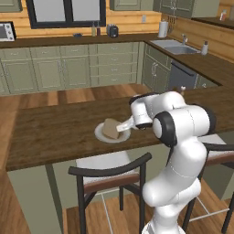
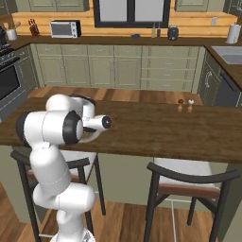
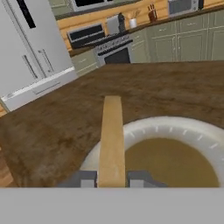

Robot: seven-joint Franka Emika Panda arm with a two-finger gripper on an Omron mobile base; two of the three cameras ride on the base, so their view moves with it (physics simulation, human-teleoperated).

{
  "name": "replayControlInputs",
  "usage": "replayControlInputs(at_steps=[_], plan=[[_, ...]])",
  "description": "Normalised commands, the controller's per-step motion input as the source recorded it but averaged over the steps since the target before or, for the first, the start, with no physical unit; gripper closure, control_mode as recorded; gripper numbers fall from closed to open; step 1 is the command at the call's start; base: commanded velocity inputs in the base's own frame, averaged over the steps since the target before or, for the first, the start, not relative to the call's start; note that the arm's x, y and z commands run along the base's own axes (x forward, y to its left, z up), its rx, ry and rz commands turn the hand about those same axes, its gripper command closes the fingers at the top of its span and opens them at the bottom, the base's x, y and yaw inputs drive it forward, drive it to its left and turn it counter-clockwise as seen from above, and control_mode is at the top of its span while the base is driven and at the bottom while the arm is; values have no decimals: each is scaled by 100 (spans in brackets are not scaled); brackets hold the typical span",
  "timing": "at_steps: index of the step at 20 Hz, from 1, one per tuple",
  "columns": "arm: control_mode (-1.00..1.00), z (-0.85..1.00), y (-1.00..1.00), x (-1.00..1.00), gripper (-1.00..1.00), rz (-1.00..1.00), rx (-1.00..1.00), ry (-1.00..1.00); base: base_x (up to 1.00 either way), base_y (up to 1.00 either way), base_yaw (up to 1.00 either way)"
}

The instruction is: Start the toaster. Once the lever pops up, take the bread to the plate on the dining counter.

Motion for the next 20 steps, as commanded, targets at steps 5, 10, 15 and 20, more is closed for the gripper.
replayControlInputs(at_steps=[5, 10, 15, 20], plan=[[-100, -15, 8, 10, -100, 0, 0, -10, 0, 0, 0], [-100, 0, -6, 17, -100, 0, 0, -1, 0, 0, 0], [-100, 12, -27, 20, -100, -5, 0, 0, 0, 0, 0], [-100, 22, -57, 30, -100, -12, 0, 13, 0, 0, 0]])
